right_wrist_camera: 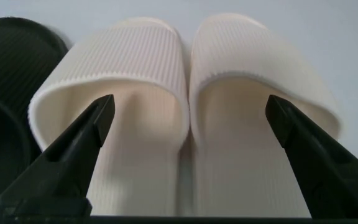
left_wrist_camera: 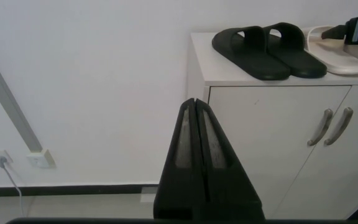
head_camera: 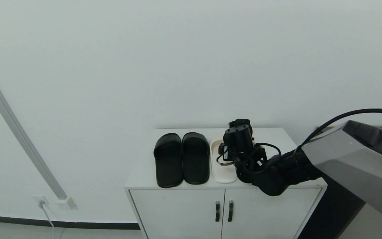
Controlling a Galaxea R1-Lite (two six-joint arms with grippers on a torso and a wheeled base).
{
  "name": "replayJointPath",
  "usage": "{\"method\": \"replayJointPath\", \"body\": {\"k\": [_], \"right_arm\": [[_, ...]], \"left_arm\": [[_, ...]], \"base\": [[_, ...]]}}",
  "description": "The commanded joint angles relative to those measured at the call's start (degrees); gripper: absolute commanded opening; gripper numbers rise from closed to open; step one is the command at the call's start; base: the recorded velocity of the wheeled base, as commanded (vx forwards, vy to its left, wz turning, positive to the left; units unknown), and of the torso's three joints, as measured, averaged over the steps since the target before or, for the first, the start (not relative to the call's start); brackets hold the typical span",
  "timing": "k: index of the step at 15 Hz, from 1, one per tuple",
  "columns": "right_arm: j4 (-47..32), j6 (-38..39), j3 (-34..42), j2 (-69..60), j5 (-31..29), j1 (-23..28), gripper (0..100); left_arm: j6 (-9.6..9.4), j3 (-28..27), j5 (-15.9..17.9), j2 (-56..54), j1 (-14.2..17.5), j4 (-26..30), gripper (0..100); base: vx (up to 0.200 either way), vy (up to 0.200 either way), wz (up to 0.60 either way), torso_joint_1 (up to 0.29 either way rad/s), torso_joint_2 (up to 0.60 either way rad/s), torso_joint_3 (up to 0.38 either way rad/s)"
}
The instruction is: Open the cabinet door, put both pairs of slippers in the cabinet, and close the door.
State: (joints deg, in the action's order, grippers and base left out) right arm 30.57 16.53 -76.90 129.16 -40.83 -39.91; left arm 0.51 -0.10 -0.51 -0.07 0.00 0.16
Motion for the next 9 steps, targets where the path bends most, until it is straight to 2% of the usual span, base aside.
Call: {"method": "replayJointPath", "body": {"k": [1,9], "right_arm": [[0.01,-0.27,-3.26,2.76,-0.04,1.15,100],[4.32,-3.35,-4.14,4.35,2.51,2.47,100]], "left_arm": [[0.02,0.01,-0.02,0.07,0.00,0.02,0],[0.10,0.01,-0.02,0.07,0.00,0.02,0]], "base": [[0.000,0.000,0.00,0.000,0.00,0.000],[0.000,0.000,0.00,0.000,0.00,0.000]]}}
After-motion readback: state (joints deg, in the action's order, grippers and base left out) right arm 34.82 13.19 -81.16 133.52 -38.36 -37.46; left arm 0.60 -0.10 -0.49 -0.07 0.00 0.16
